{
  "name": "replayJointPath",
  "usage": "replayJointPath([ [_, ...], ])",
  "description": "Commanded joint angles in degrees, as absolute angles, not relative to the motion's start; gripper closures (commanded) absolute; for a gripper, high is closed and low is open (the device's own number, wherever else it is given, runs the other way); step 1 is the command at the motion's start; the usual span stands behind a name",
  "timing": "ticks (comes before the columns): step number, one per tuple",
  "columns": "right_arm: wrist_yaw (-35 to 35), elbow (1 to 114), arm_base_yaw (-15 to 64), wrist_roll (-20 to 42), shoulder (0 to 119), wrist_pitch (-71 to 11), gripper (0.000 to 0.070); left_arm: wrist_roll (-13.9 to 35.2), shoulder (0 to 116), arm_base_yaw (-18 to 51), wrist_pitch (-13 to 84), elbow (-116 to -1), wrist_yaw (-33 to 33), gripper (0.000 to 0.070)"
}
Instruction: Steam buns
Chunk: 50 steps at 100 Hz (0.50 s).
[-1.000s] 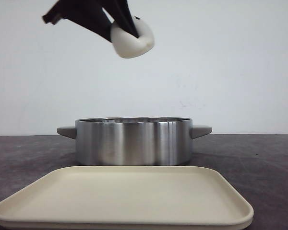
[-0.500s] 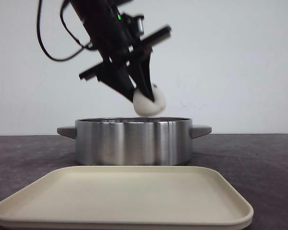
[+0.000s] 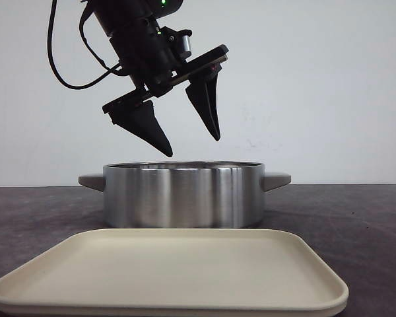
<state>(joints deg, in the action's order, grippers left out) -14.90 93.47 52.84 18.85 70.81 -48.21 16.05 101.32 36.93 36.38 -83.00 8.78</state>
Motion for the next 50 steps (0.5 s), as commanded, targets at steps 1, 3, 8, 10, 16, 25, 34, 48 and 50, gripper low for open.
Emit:
replayJointPath([
  [1, -15.6, 94.2, 53.5, 18.4, 71.5, -47.6, 0.0683, 15.9, 102.1, 37.2, 36.5, -84.5, 8.9, 0.0193],
  [3, -15.8, 94.2, 53.5, 18.3, 71.5, -47.6, 0.0683, 15.9, 102.1, 37.2, 36.7, -84.6, 8.9, 0.0189],
  [8, -17.0, 94.1, 53.5, 17.6, 71.5, -47.7, 0.0684, 15.9, 101.6, 37.1, 37.0, -84.7, 8.8, 0.0189],
  [10, -17.4, 94.1, 53.5, 17.3, 71.5, -47.7, 0.0683, 15.9, 101.2, 37.0, 37.0, -84.7, 8.8, 0.0190],
  [16, -19.8, 94.0, 53.4, 16.1, 71.5, -48.2, 0.0683, 15.7, 99.3, 36.7, 36.8, -84.7, 8.5, 0.0194],
  [25, -23.7, 93.0, 53.4, 14.5, 71.5, -48.6, 0.0683, 15.3, 94.4, 36.2, 36.8, -84.7, 6.7, 0.0237],
  [34, -26.1, 90.8, 53.1, 14.5, 71.5, -48.4, 0.0683, 13.0, 87.6, 35.6, 37.7, -84.7, 3.9, 0.0330],
  [48, -27.2, 85.5, 52.5, 14.5, 71.4, -45.1, 0.0683, 10.1, 75.5, 35.3, 39.4, -84.7, -1.4, 0.0518],
  [50, -26.9, 84.4, 52.5, 14.5, 71.3, -44.0, 0.0683, 9.9, 73.8, 35.3, 39.7, -84.7, -2.0, 0.0550],
])
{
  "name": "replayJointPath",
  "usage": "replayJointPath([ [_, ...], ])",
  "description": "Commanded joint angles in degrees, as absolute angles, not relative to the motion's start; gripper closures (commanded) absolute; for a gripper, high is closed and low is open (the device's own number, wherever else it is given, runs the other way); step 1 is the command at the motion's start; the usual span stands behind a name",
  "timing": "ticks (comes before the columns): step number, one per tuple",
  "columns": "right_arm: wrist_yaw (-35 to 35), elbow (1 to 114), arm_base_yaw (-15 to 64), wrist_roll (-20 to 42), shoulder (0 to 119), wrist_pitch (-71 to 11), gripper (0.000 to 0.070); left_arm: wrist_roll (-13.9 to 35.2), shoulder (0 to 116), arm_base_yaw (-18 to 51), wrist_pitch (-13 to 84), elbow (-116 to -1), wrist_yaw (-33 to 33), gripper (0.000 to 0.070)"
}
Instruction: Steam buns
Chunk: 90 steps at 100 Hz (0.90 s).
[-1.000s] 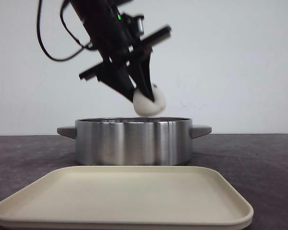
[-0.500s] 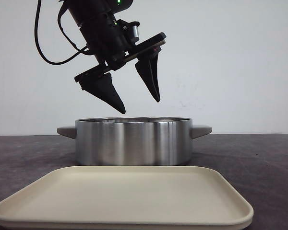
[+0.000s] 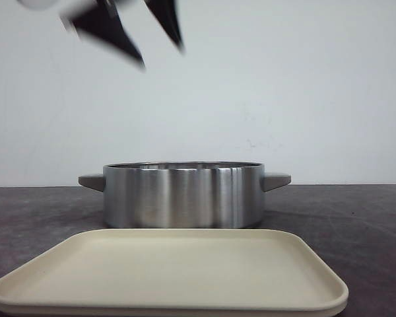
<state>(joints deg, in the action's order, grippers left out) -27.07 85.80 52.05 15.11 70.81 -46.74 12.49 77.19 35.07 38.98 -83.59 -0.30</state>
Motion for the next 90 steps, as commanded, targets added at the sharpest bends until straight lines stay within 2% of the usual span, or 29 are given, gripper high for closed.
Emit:
replayJointPath([
  [1, -26.7, 83.9, 52.6, 14.5, 71.3, -43.4, 0.0683, 9.8, 72.9, 35.2, 39.8, -84.7, -2.3, 0.0567],
  [7, -25.1, 80.5, 52.9, 14.5, 71.3, -39.1, 0.0683, 9.8, 67.9, 35.1, 40.7, -84.5, -4.0, 0.0650],
  [12, -23.1, 77.6, 53.1, 14.5, 71.3, -35.1, 0.0683, 9.8, 63.8, 35.1, 41.3, -84.1, -5.7, 0.0691],
  [22, -19.3, 71.7, 54.3, 14.5, 71.4, -26.0, 0.0683, 9.4, 55.3, 35.1, 41.9, -81.6, -10.1, 0.0690],
  [40, -19.8, 64.1, 56.9, 14.6, 71.5, -12.7, 0.0683, 9.3, 42.3, 34.4, 45.8, -71.6, -17.1, 0.0690],
  [48, -21.5, 63.0, 57.4, 14.6, 71.5, -9.7, 0.0684, 9.8, 37.8, 33.8, 46.4, -65.8, -19.3, 0.0690],
  [62, -22.8, 63.0, 57.7, 14.6, 71.5, -7.4, 0.0683, 13.1, 31.2, 33.4, 46.6, -58.0, -19.3, 0.0690],
  [70, -22.5, 63.0, 57.7, 14.5, 71.4, -7.2, 0.0683, 14.9, 30.0, 33.4, 47.2, -57.2, -19.3, 0.0690],
  [90, -22.5, 63.0, 57.7, 14.5, 71.4, -6.0, 0.0683, 14.6, 29.5, 33.4, 47.1, -57.3, -19.3, 0.0684],
])
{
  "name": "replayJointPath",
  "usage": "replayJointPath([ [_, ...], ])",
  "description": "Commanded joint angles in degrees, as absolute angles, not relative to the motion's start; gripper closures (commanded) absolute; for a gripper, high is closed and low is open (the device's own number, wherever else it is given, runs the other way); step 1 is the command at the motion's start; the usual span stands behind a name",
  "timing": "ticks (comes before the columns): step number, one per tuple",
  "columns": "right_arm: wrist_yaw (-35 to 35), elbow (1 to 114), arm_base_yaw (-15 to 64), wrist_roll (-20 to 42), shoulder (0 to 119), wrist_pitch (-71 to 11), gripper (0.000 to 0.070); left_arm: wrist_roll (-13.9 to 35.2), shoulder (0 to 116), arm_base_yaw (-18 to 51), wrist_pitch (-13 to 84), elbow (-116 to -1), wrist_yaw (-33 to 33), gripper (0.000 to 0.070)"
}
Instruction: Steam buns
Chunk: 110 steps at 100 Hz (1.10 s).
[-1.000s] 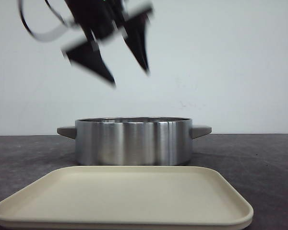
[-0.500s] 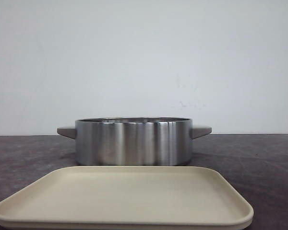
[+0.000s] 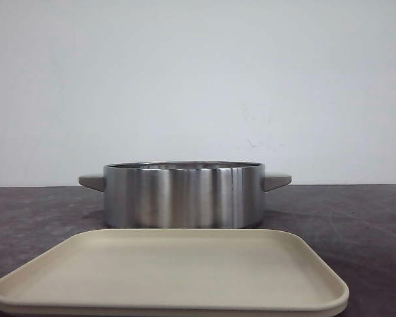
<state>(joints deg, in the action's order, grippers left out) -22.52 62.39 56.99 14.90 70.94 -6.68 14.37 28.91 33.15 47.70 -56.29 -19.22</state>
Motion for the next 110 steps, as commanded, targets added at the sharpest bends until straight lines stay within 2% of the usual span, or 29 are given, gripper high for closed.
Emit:
replayJointPath([
  [1, -22.5, 63.0, 57.7, 14.5, 71.4, -6.0, 0.0683, 14.6, 29.5, 33.4, 47.1, -57.3, -19.3, 0.0684],
  [56, -21.7, 63.0, 57.6, 14.7, 71.4, -6.0, 0.0683, 14.6, 29.5, 33.4, 47.1, -57.3, -19.3, 0.0684],
  [81, -21.2, 62.9, 54.0, 14.3, 63.2, -12.5, 0.0683, 14.6, 29.5, 33.4, 47.1, -57.3, -19.3, 0.0684],
  [90, -24.2, 62.4, 51.1, 12.9, 58.6, -20.2, 0.0683, 14.6, 29.5, 33.4, 47.1, -57.3, -19.3, 0.0684],
  [96, -23.9, 60.6, 47.7, 12.2, 55.3, -22.4, 0.0683, 14.6, 29.5, 33.4, 47.1, -57.3, -19.3, 0.0684],
  [103, -22.5, 56.4, 42.8, 9.9, 50.8, -21.2, 0.0683, 14.6, 29.5, 33.4, 47.1, -57.3, -19.3, 0.0684],
  [110, -18.0, 50.1, 37.4, 7.2, 45.3, -16.6, 0.0683, 14.6, 29.5, 33.4, 47.1, -57.3, -19.3, 0.0684],
])
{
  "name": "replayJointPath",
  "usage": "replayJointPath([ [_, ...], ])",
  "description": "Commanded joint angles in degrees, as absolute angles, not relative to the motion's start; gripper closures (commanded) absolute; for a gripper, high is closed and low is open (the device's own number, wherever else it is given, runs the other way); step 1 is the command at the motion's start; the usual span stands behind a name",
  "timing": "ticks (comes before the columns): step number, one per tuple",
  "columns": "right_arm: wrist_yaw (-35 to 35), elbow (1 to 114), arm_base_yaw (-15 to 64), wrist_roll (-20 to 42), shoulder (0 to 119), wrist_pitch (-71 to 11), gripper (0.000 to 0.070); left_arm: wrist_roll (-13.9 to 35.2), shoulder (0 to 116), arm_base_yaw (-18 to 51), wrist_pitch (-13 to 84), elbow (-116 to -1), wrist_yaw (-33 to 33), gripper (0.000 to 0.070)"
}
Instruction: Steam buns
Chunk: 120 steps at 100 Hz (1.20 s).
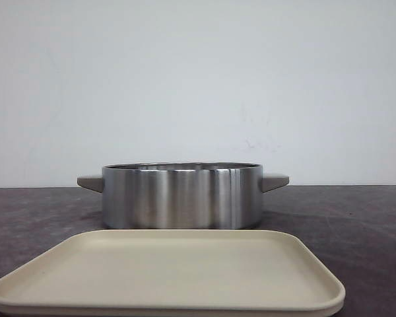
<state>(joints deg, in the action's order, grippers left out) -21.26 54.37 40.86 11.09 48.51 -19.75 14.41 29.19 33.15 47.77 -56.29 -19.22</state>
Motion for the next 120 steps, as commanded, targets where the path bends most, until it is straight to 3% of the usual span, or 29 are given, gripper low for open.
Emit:
replayJointPath([
  [1, -17.2, 49.1, 36.6, 6.8, 44.5, -15.9, 0.0683, 14.6, 29.5, 33.4, 47.1, -57.3, -19.3, 0.0684],
  [21, -1.9, 27.3, 17.7, 2.4, 23.9, -3.2, 0.0683, 14.6, 29.5, 33.4, 47.1, -57.3, -19.3, 0.0684],
  [49, -1.9, 11.2, 3.1, 2.3, 5.5, -4.3, 0.0683, 14.6, 29.5, 33.4, 47.1, -57.3, -19.3, 0.0684],
  [89, -1.3, 0.8, 1.2, 2.7, 0.2, -2.9, 0.0683, 14.6, 29.5, 33.4, 47.1, -57.3, -19.3, 0.0684],
  [120, -3.0, 0.7, 1.4, 2.5, 0.2, -7.6, 0.0683, 14.6, 29.5, 33.4, 47.1, -57.3, -19.3, 0.0684],
])
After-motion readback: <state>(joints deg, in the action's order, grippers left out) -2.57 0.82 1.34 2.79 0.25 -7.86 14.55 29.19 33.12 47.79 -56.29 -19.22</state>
